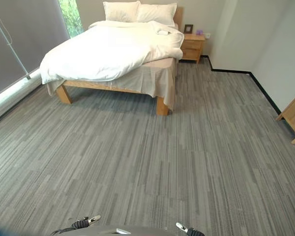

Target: Making the bed.

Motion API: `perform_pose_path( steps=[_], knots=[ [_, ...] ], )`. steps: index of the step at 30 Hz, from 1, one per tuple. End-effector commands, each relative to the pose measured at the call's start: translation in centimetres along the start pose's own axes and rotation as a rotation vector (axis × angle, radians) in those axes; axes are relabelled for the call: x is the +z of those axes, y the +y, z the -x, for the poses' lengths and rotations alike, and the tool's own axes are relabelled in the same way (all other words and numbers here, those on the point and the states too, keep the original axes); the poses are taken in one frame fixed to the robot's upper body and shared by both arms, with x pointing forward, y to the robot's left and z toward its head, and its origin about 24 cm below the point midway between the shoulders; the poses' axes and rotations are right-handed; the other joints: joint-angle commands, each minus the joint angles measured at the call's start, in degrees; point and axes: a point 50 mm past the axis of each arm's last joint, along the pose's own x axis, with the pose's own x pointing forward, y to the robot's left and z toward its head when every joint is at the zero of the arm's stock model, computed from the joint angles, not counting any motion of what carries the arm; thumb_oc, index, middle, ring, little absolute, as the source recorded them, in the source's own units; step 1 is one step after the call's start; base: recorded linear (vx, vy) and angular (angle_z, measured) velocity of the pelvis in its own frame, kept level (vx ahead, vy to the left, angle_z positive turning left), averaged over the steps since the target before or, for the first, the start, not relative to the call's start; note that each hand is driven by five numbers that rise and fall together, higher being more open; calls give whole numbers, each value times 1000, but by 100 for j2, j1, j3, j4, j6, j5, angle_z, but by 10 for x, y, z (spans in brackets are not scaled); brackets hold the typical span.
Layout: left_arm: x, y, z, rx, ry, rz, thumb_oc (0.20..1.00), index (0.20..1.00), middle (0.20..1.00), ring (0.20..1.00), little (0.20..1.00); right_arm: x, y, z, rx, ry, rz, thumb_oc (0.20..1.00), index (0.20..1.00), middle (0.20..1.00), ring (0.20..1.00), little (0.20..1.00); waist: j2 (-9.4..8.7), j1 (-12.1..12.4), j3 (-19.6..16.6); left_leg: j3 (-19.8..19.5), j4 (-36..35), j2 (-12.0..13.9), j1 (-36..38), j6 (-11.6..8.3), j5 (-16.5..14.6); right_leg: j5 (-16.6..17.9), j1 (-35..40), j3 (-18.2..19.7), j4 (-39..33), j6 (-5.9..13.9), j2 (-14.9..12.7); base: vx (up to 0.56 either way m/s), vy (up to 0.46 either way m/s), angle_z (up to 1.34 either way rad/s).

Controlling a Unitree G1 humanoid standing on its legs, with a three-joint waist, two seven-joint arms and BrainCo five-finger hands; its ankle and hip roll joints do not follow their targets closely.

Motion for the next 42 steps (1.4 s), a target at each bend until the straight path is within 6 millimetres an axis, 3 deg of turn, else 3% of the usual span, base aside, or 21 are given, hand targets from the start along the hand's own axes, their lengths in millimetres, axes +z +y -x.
perform_pose_path(
  steps=[1,3,4,9,11,12,13,16,20,27,28,29,31,33,34,35,37,38,40,41,42],
  knots=[
    [23,-8,-4,-19,-27,-70,1000,1000,1000,1000,1000,1,1,-1,3,36,27,1000,1000,1000,1000,1000,-168,39,160,84,-331,40,62,-307,226,103,295,-109,-90,641,-557,18,18,-8],
    [28,0,-4,12,-39,-96,1000,1000,1000,1000,1000,-1,2,0,6,44,18,1000,1000,1000,1000,1000,-174,15,139,123,-331,40,78,-310,210,94,309,-78,-90,653,-557,28,25,-10],
    [38,3,-4,27,-72,-104,1000,1000,1000,1000,1000,9,1,-1,5,9,-11,1000,1000,1000,1000,1000,-163,-7,134,142,-331,41,87,-314,207,100,305,-60,-90,656,-560,25,35,-11],
    [121,23,3,182,-320,-216,1000,1000,1000,1000,1000,92,15,3,47,-299,10,1000,1000,1000,1000,1000,-154,-129,145,274,-331,52,108,-337,209,142,261,99,-90,677,-529,-1,21,-15],
    [154,20,11,183,-448,-140,1000,1000,1000,1000,1000,130,21,13,61,-456,41,1000,1000,1000,1000,1000,-139,-179,191,329,-331,58,104,-339,219,165,228,141,-90,686,-522,-22,15,-20],
    [154,20,11,183,-448,-140,1000,1000,1000,1000,1000,130,21,13,61,-455,41,1000,1000,1000,1000,1000,-138,-178,194,330,-331,59,109,-339,218,165,231,143,-90,686,-521,-32,39,-19],
    [210,5,44,88,-773,12,1000,1000,1000,1000,1000,183,25,43,58,-719,140,1000,1000,1000,1000,1000,-110,-191,286,333,-331,44,54,-319,238,205,170,145,-90,719,-539,-18,41,-15],
    [212,0,61,8,-894,136,1000,1000,1000,1000,1000,189,29,58,94,-820,141,1000,1000,1000,1000,1000,-127,-156,358,301,-331,37,8,-303,252,232,139,122,-84,725,-569,7,21,2],
    [186,0,45,29,-782,108,1000,1000,1000,1000,1000,173,34,50,111,-771,153,1000,1000,1000,1000,1000,-182,-107,408,295,-331,13,-19,-278,224,209,129,109,-90,746,-570,48,18,-1],
    [183,-4,46,19,-788,185,1000,1000,1000,1000,1000,197,43,64,117,-868,135,1000,1000,1000,1000,1000,-119,-39,597,386,-331,-141,-105,-108,174,182,-148,164,325,845,-787,36,105,-1],
    [184,-5,48,19,-798,165,1000,1000,1000,1000,1000,202,44,68,121,-892,120,1000,1000,1000,1000,1000,-79,-38,645,414,-331,-161,-100,-45,123,160,-345,243,720,867,-870,42,254,0],
    [192,-2,59,9,-864,136,1000,1000,1000,1000,1000,211,45,75,134,-940,87,1000,1000,1000,1000,1000,6,-57,824,437,-331,-233,-18,143,10,473,-943,430,2085,981,-1062,74,323,-4],
    [195,1,66,18,-902,131,1000,1000,1000,1000,1000,214,50,80,154,-968,74,1000,1000,1000,1000,1000,85,-81,952,510,-331,-268,167,266,-135,970,-1460,427,3162,1140,-1273,159,283,-45],
    [200,5,71,34,-934,118,1000,1000,1000,1000,1000,214,50,83,168,-983,60,1000,1000,1000,1000,1000,175,-178,1068,477,-331,-182,367,265,-146,1039,-1904,412,3522,1169,-1303,398,114,-28],
    [209,7,78,36,-975,96,1000,1000,1000,1000,1000,214,51,86,183,-995,75,1000,1000,1000,1000,1000,126,-328,1067,432,-331,-156,622,141,-186,946,-2115,295,2633,1105,-1277,445,2,5],
    [209,7,78,36,-974,96,1000,1000,1000,1000,1000,214,51,86,183,-995,75,1000,1000,1000,1000,1000,157,-344,1093,416,-331,-121,662,131,-201,949,-2045,257,2595,1102,-1249,559,-93,4],
    [222,3,85,6,-1020,77,1000,1000,1000,1000,1000,212,45,91,177,-1018,85,1000,1000,1000,1000,1000,60,-660,1084,129,-331,-23,1067,-156,-396,1160,-2216,392,647,1182,-1005,701,-165,19],
    [225,2,86,3,-1027,66,1000,1000,1000,1000,1000,209,43,90,175,-1016,81,1000,1000,1000,1000,1000,31,-747,1039,70,-331,59,1196,-253,-434,1276,-2333,417,103,1226,-935,573,-123,59],
    [229,1,91,0,-1057,41,1000,1000,1000,1000,1000,210,40,96,180,-1042,75,1000,1000,1000,1000,1000,63,-866,968,41,-331,244,1498,-378,-514,1474,-2462,310,-77,1308,-864,689,-145,66],
    [230,-1,94,-10,-1069,36,1000,1000,1000,1000,1000,205,37,96,183,-1039,76,1000,1000,1000,1000,1000,62,-926,945,-1,-331,295,1673,-420,-405,1572,-2413,286,48,1298,-858,983,-207,29],
    [230,-3,96,-27,-1079,42,1000,1000,1000,1000,1000,201,37,96,200,-1036,65,1000,1000,1000,1000,1000,111,-992,919,-62,6,442,1786,-542,-89,1533,-2357,320,309,1211,-739,711,-180,43]
  ],
)
